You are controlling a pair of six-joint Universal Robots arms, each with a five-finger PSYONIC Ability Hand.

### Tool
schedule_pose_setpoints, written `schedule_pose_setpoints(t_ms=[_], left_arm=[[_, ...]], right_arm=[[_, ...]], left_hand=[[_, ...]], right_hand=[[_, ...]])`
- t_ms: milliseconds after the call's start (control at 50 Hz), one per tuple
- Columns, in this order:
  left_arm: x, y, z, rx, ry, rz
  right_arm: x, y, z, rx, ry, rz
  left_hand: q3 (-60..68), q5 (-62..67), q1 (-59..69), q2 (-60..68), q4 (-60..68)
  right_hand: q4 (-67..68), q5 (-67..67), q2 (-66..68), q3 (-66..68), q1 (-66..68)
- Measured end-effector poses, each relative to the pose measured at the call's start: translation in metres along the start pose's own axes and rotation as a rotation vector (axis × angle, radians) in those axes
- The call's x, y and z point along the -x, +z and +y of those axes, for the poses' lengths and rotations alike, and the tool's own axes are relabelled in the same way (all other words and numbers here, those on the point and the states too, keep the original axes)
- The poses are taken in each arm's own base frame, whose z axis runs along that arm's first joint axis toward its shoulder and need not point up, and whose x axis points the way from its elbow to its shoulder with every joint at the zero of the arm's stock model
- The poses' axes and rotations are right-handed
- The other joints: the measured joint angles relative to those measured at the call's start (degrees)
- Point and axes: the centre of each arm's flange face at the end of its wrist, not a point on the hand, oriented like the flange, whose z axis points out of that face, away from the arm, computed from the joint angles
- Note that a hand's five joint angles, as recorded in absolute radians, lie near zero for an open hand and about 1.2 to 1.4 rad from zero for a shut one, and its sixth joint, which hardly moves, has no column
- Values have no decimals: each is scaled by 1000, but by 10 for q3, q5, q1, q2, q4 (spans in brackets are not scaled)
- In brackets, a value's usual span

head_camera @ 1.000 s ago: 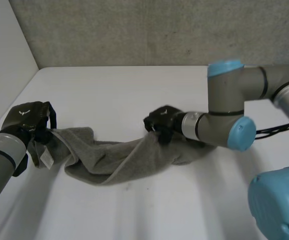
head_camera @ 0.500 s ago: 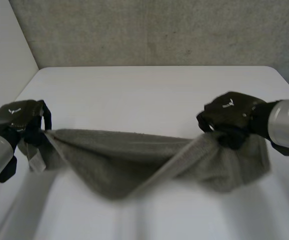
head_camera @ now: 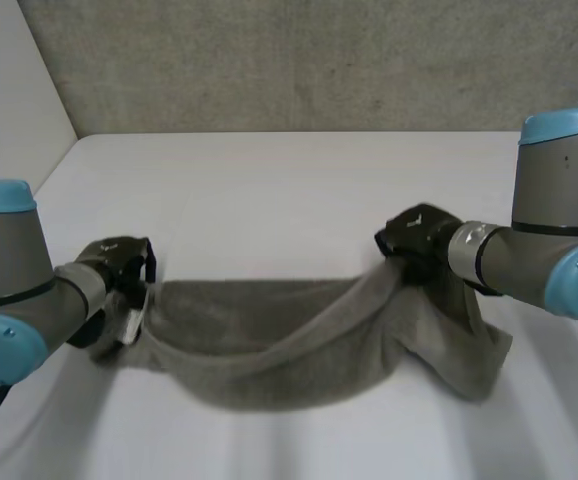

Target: Fold the towel.

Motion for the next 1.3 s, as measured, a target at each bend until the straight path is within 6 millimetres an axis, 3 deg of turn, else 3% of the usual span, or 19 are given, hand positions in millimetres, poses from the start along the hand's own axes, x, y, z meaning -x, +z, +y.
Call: schedule_pose_setpoints(t_ms=[120,260,400,500,680,800,860,1040,1300], left_arm=[[2,-4,-17,-106,10,-10],[0,-28,-19,-144,30,-9],[-9,-54,-7,-147,132,62],[-20,-62,6,-158,278,149],[-26,-55,25,-157,451,198],[-25,-49,32,-141,472,193],[-24,-51,30,-149,469,185],[-26,-74,10,-239,476,160],[-25,-107,-5,-333,495,121]], right_arm=[[-4,0,-2,-48,39,65],[8,-14,5,-32,47,39],[22,-34,11,-36,50,-11],[29,-47,13,-45,50,-24],[29,-51,21,-46,58,-9],[27,-52,24,-53,66,-12],[29,-53,23,-64,67,-27],[37,-53,14,-115,61,-75],[68,-30,-24,-139,120,-220]], left_hand=[[-450,-461,-451,-445,-449],[-516,-517,-513,-511,-516],[-516,-519,-513,-510,-515],[-495,-513,-500,-490,-496],[-338,-353,-341,-332,-338],[-43,-59,-40,-29,-41],[32,9,15,42,33],[68,40,36,75,69],[70,40,39,77,72]], right_hand=[[-278,-274,-265,-274,-280],[-338,-340,-316,-329,-330],[-338,-341,-316,-329,-330],[-338,-341,-316,-329,-334],[-342,-344,-317,-333,-339],[-458,-462,-448,-454,-453],[-485,-490,-469,-480,-475],[-491,-501,-469,-485,-478],[-491,-500,-469,-485,-478]])
